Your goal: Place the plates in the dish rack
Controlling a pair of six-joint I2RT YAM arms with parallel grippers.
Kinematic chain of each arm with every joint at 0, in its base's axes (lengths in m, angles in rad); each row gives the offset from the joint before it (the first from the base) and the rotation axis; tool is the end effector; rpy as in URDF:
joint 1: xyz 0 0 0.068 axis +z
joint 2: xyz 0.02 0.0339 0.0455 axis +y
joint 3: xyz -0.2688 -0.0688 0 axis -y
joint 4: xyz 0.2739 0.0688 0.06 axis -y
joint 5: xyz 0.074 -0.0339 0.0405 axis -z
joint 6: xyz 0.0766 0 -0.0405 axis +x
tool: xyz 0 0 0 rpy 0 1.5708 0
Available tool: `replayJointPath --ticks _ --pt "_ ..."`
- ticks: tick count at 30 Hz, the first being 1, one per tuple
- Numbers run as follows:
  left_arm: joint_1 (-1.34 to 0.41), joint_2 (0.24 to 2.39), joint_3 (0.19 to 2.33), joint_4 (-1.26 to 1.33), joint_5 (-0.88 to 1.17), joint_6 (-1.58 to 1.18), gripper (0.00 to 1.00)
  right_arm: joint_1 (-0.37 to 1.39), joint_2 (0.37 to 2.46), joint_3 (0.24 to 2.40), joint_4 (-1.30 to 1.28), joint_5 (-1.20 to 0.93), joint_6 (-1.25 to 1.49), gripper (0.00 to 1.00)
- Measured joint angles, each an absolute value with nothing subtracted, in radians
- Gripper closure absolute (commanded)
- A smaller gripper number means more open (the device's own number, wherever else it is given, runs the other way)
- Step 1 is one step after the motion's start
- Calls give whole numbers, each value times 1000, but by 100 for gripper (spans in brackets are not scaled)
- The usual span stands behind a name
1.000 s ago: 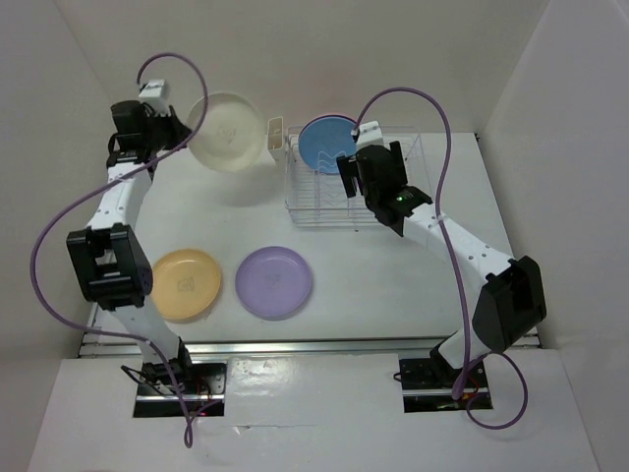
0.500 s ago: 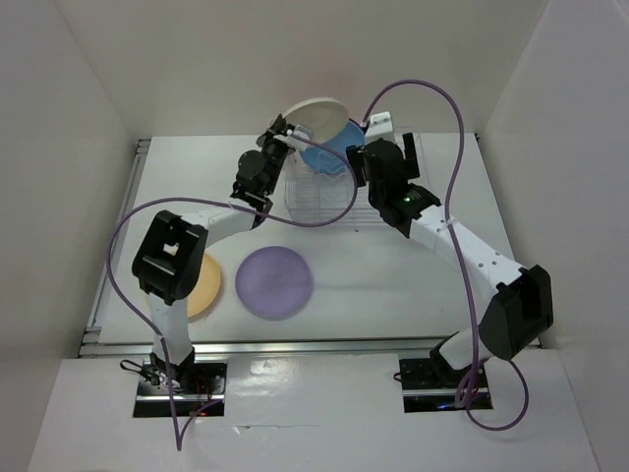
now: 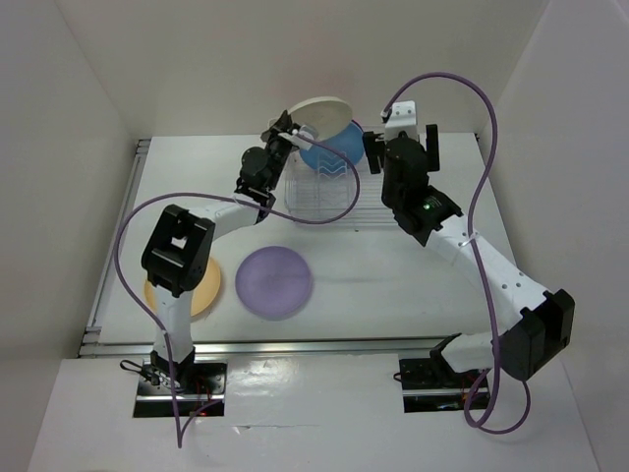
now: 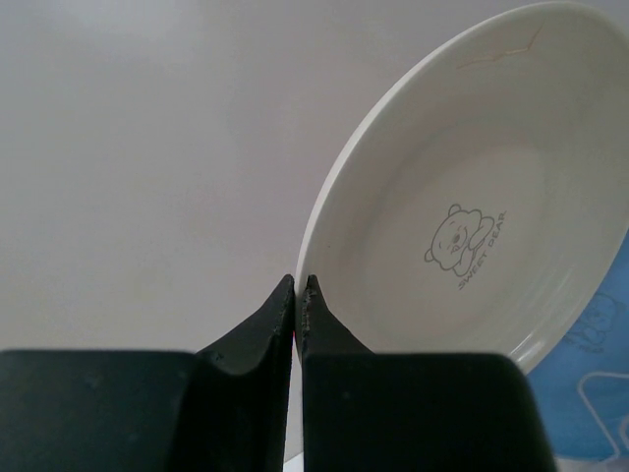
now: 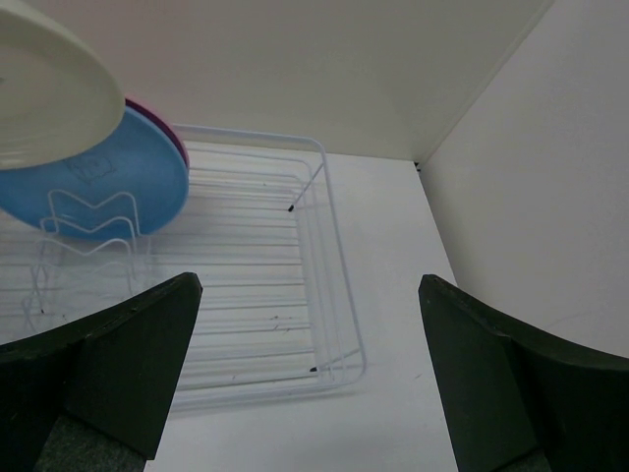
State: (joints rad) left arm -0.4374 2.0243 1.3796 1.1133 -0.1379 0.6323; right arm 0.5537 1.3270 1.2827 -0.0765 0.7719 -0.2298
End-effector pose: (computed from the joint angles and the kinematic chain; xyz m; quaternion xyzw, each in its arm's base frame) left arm 0.4814 -0.2135 0.3062 0.2158 0.4793 0.1186 0.8424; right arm 0.3338 0.1435 0.4066 -0.0340 0.7362 -0.1790 0.6517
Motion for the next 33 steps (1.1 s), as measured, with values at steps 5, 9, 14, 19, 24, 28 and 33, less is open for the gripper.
replayJointPath --ticks 5,9,14,19,24,28,33 --pt "-437 2070 1401 1084 -43 632 100 554 1334 1282 -90 776 -230 0" --pt "-437 2110 1411 1032 30 637 100 554 1334 1279 -97 786 -229 0" --pt "-437 2156 1448 990 91 655 100 554 1334 1265 -117 799 -229 0" --pt "-437 2177 1474 970 124 656 99 554 1333 1263 -129 804 -229 0" --pt "-437 2183 1478 965 138 660 56 554 1336 1263 -135 806 -229 0" --pt "-437 2193 1475 958 143 655 46 554 1349 1263 -136 805 -229 0" --pt "-437 2193 1449 958 143 656 35 554 1358 1263 -136 803 -226 0"
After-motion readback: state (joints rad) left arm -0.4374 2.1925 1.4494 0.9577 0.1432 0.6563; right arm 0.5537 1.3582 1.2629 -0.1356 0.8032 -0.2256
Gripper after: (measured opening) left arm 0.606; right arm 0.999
